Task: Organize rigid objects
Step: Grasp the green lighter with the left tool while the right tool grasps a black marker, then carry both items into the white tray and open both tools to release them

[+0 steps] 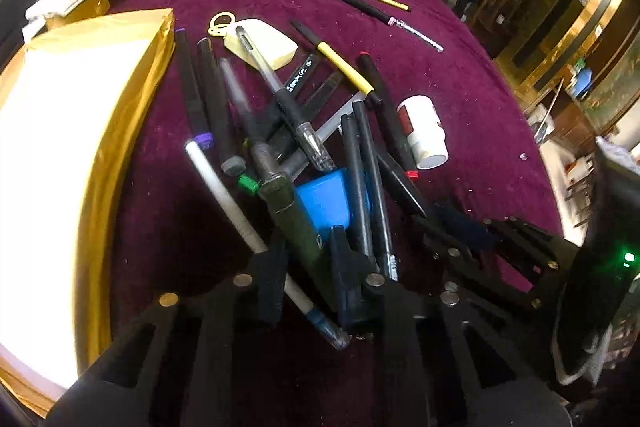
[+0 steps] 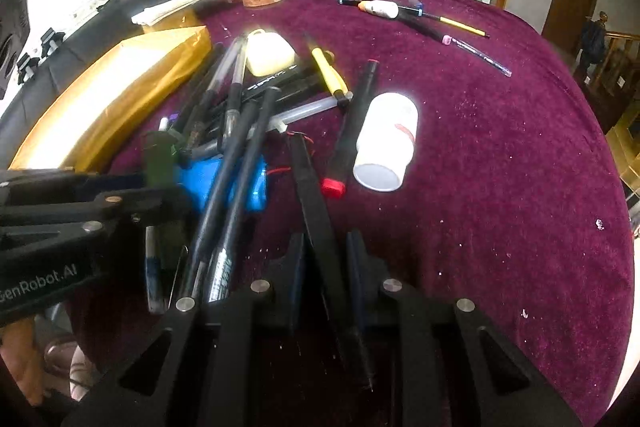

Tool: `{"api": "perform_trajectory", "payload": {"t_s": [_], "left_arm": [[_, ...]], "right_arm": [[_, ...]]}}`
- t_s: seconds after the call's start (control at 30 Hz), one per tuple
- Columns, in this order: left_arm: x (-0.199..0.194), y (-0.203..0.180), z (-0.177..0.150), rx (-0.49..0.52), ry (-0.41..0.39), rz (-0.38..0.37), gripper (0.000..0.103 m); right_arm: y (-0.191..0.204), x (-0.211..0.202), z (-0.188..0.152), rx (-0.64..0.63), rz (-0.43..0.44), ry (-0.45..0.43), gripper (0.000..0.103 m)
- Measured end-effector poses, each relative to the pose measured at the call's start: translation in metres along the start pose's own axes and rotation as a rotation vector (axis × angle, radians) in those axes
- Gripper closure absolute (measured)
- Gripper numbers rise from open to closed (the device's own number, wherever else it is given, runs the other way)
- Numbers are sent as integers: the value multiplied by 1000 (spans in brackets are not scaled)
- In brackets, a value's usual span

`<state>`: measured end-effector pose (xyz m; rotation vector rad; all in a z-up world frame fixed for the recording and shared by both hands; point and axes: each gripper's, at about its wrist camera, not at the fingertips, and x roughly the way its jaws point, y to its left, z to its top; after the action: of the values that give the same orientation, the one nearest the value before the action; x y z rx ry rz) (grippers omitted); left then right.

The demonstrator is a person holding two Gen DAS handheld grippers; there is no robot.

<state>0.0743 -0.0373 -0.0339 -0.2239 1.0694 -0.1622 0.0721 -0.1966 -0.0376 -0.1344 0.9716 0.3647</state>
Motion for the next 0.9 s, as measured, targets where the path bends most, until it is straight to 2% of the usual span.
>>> {"api": "perform_trajectory", "payload": {"t_s": [0.1, 0.2, 0.3, 0.37, 0.47, 0.53, 0.63, 0.77, 0.9], "left_arm": [[-3, 3, -1, -13, -2, -31, 88], [-9, 5, -1, -55, 20, -138, 93], [-16, 5, -5, -54, 19, -157, 93], [-22, 9, -9, -66, 14, -159, 93], [-40, 21, -13, -95, -4, -192, 93], [-57, 32, -15, -114, -20, -200, 93], [-88, 55, -15, -162, -35, -232, 93], [-121, 98, -13, -228, -52, -221, 93], [-125, 145, -16, -300, -55, -150, 93]], "right_arm": [[4, 0, -2, -10, -13, -1, 84], [3, 0, -3, -5, -5, -6, 84], [-10, -4, -4, 86, 51, -1, 90], [-14, -9, -6, 135, 98, -13, 90], [-11, -25, -5, 160, 78, -61, 90], [-5, -37, -1, 173, 114, -95, 90], [20, -56, 9, 146, 208, -150, 90], [74, -68, 23, 42, 326, -185, 90], [132, -55, 40, -64, 424, -156, 90]]}}
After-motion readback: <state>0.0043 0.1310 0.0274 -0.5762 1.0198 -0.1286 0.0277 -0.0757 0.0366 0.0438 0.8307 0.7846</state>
